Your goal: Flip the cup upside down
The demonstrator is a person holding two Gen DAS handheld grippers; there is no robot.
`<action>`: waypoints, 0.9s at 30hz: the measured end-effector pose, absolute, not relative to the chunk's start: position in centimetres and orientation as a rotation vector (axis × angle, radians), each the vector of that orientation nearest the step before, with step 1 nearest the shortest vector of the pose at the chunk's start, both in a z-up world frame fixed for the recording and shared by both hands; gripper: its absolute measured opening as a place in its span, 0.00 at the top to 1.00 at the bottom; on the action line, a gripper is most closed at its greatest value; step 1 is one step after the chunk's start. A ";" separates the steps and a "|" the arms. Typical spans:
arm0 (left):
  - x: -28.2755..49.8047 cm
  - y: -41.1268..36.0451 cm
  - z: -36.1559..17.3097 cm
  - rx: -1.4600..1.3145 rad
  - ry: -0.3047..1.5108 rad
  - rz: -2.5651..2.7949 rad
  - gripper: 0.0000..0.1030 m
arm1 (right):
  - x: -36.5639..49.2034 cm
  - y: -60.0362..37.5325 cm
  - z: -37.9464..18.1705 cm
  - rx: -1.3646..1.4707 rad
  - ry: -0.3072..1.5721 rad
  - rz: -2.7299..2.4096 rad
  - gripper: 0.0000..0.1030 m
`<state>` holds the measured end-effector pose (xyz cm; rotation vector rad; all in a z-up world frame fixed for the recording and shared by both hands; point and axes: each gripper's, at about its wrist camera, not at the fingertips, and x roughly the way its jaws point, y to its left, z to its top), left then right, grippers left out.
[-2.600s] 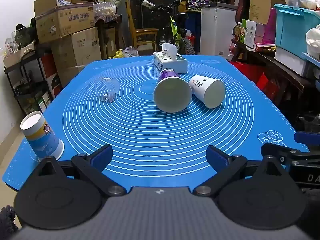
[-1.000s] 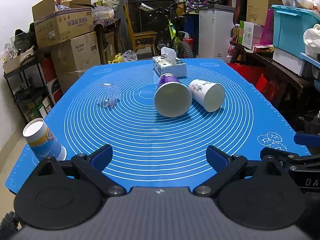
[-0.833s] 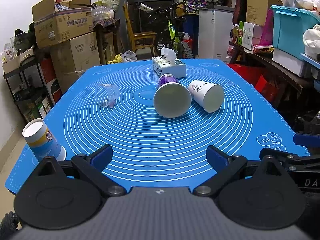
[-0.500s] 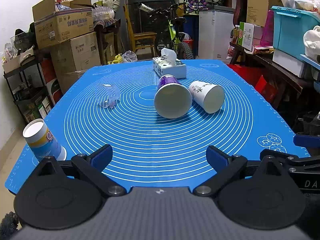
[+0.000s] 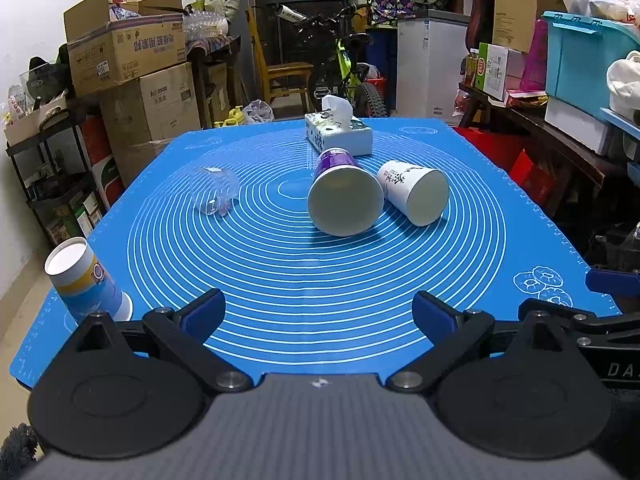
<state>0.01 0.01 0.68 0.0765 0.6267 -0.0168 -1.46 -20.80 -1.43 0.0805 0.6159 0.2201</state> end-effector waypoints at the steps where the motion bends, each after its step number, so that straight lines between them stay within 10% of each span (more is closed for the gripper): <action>1: 0.0 0.0 0.7 0.077 0.628 -0.018 0.04 | -1.4 -20.8 -1.4 0.081 0.616 0.221 0.09; 27: 0.7 0.2 0.8 0.078 0.628 -0.019 0.04 | -1.1 -20.8 -1.1 0.079 0.610 0.222 0.09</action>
